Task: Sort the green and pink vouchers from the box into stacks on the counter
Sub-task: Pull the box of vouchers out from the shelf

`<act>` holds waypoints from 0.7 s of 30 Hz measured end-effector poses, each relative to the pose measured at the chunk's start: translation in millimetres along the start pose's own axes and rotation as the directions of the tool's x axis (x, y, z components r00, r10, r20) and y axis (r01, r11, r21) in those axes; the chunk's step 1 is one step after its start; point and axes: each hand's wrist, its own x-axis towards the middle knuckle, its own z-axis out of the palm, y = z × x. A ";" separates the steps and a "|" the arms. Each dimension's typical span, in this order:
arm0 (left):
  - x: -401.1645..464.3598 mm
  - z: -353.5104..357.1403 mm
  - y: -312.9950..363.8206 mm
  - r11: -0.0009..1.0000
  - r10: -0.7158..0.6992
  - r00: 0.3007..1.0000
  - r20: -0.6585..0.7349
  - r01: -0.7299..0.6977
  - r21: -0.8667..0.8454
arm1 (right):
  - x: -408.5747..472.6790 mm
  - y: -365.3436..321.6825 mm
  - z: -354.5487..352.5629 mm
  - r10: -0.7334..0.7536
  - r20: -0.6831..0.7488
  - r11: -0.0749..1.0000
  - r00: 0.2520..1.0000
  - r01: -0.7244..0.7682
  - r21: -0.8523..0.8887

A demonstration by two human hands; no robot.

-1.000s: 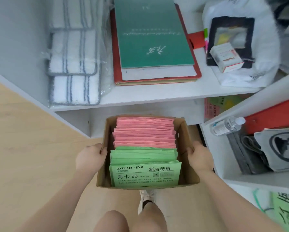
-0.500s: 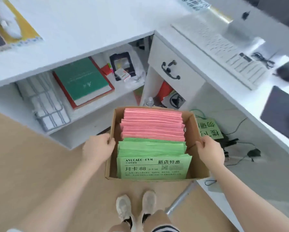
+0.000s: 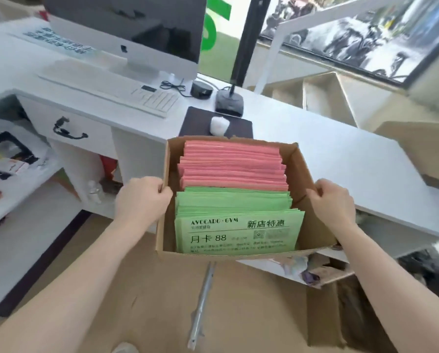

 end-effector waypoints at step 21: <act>122.4 140.0 298.8 0.973 0.228 0.961 0.157 -0.231 -0.004 | 138.3 262.2 -47.5 0.327 -0.083 0.944 0.941 -0.329 -0.010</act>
